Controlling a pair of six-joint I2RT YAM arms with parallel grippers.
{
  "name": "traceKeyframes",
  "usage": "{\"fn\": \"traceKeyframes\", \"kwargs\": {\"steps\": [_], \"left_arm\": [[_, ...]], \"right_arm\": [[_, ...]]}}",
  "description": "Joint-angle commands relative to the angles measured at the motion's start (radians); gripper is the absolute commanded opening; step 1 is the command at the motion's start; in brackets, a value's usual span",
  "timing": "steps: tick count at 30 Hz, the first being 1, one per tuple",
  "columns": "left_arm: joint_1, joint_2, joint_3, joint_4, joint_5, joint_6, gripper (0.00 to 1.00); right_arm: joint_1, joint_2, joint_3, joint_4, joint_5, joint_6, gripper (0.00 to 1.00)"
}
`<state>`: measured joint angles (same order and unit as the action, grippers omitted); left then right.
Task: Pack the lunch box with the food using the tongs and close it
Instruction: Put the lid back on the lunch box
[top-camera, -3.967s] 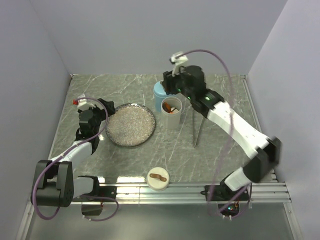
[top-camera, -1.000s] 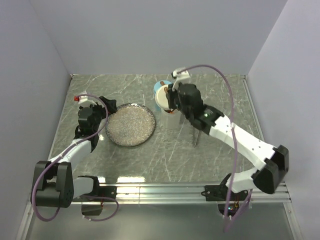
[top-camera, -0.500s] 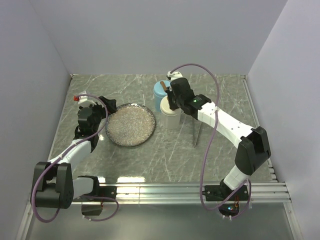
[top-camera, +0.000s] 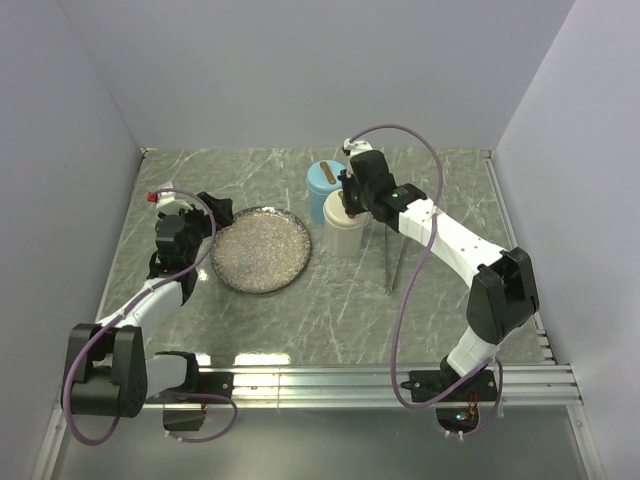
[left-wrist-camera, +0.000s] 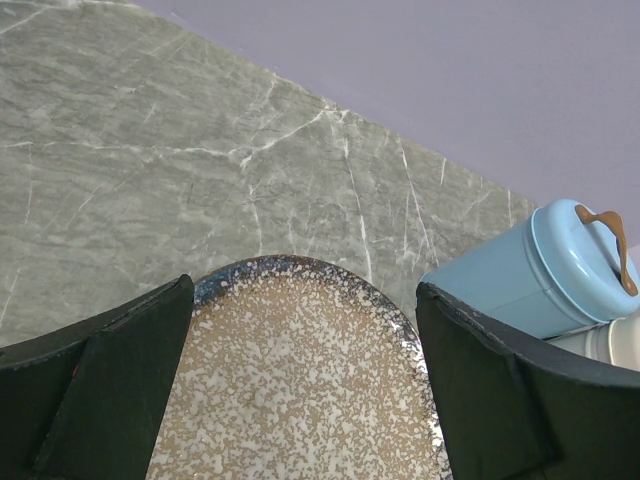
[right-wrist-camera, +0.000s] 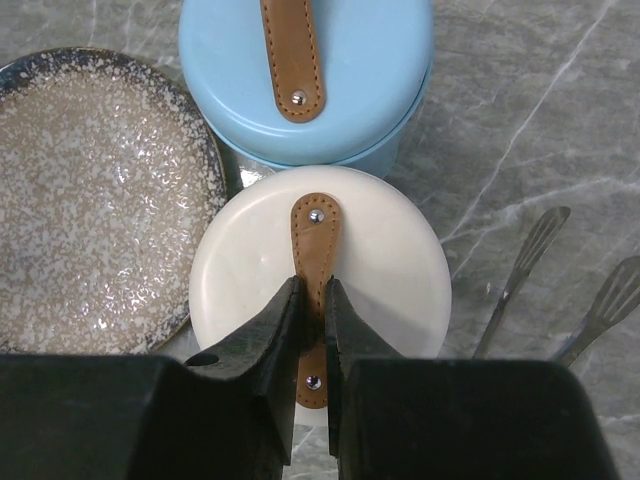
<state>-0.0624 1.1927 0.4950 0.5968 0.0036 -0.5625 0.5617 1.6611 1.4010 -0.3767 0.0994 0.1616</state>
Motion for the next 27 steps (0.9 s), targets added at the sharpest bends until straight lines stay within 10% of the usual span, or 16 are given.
{"fn": "traceKeyframes", "kwargs": {"steps": [1,21,27], "left_arm": [[0.003,-0.019,0.005,0.024,0.019,0.009,0.99],[0.004,-0.025,-0.004,0.029,0.012,0.004,0.99],[0.003,-0.031,-0.006,0.028,0.01,0.004,0.99]], "right_arm": [[-0.013,0.037,0.033,0.025,-0.017,-0.013,0.09],[0.11,-0.018,-0.109,0.012,0.148,0.027,0.11],[0.116,-0.017,-0.093,0.01,0.117,0.019,0.39]]}}
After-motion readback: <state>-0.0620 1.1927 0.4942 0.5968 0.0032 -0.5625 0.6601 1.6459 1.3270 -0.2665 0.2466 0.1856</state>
